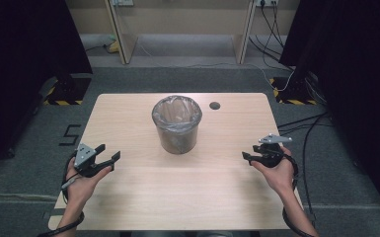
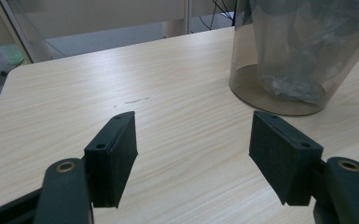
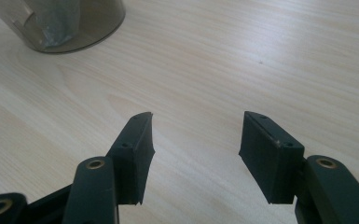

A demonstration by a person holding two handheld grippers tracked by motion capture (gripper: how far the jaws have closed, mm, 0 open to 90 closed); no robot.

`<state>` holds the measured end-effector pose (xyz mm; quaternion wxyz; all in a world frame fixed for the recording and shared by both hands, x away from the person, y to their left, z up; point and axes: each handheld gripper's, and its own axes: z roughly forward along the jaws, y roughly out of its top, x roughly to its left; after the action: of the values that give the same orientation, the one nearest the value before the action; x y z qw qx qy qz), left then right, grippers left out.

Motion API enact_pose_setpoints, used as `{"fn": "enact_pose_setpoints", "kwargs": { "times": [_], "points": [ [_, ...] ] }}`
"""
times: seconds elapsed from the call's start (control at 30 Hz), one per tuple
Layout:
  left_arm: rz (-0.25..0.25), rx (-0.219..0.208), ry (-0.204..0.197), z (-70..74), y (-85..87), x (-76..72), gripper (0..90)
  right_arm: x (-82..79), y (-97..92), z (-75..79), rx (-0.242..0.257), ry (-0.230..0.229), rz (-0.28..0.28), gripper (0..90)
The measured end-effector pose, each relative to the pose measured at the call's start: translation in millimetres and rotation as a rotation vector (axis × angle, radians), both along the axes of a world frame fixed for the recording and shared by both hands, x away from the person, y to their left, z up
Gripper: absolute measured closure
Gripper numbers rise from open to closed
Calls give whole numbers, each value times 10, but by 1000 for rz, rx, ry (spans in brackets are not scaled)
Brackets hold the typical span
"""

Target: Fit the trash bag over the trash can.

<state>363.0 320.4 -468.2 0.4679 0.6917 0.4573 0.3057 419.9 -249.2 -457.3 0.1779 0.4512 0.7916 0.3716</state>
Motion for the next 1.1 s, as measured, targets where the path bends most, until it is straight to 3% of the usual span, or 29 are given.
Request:
{"fn": "enact_pose_setpoints", "kwargs": {
  "times": [0.27, 0.53, 0.87, 1.1],
  "points": [
    [16, -4, 7, -100, 57, -43, 312, -66, -50, -117, 6, 13, -19, 439],
    [24, -20, 39, -346, 107, -110, 311, -131, -126, -270, 16, 20, -47, 437],
    [19, -32, 52, -508, 106, -127, 306, -223, -217, -456, 47, 3, -89, 425],
    [23, -18, 37, -508, 71, -145, 304, -253, -249, -525, 67, -34, -121, 419]
  ]
}}
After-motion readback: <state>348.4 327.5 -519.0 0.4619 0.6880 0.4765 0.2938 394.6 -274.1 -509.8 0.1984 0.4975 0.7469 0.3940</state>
